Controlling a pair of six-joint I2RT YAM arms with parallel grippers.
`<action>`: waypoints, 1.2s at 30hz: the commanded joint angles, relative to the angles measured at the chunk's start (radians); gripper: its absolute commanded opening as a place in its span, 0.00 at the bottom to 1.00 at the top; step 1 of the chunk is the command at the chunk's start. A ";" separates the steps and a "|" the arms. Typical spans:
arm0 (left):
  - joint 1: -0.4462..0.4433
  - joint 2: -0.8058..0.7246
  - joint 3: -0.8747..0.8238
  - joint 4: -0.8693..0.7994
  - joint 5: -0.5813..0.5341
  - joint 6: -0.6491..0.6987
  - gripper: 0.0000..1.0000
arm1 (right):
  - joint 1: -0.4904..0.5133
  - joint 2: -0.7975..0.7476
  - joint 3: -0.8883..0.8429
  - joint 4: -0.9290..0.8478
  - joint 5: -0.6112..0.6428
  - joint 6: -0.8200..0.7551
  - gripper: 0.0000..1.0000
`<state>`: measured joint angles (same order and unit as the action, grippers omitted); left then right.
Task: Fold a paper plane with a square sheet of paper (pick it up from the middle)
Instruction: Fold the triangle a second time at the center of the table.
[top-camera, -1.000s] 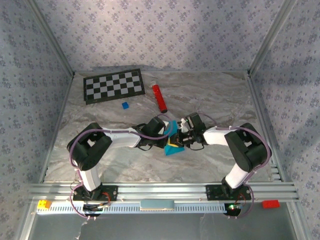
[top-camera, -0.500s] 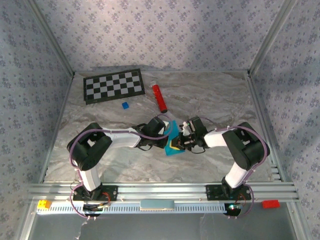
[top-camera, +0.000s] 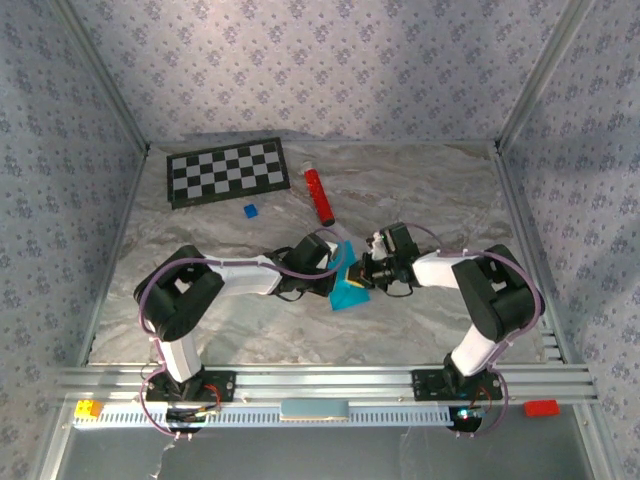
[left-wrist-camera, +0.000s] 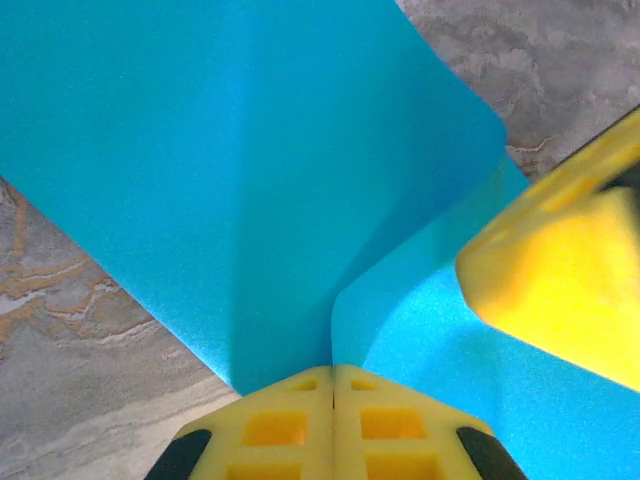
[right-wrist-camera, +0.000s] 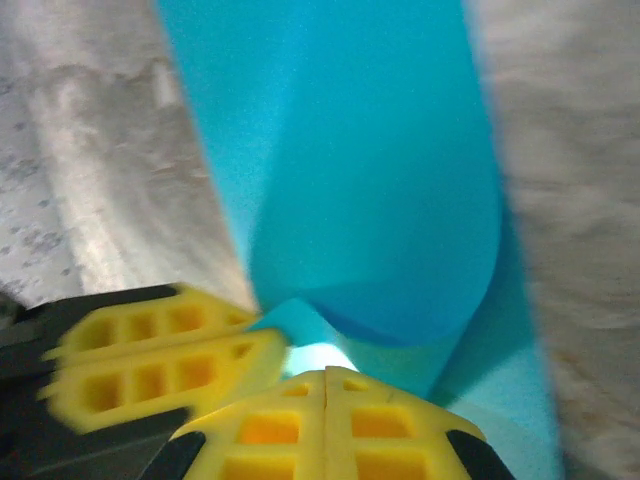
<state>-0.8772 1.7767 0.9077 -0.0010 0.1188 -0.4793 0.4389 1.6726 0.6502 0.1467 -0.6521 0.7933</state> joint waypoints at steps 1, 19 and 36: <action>0.001 0.015 0.008 -0.042 -0.002 0.018 0.00 | -0.011 0.031 -0.031 -0.039 0.052 -0.007 0.00; 0.001 0.023 0.020 -0.051 0.006 0.027 0.00 | -0.068 0.029 0.064 -0.104 0.023 -0.048 0.01; 0.000 0.028 0.013 -0.058 0.008 0.039 0.00 | -0.133 0.041 0.050 -0.152 0.188 0.075 0.01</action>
<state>-0.8772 1.7844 0.9142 0.0025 0.1196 -0.4603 0.3397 1.7084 0.6945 0.0948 -0.6159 0.8314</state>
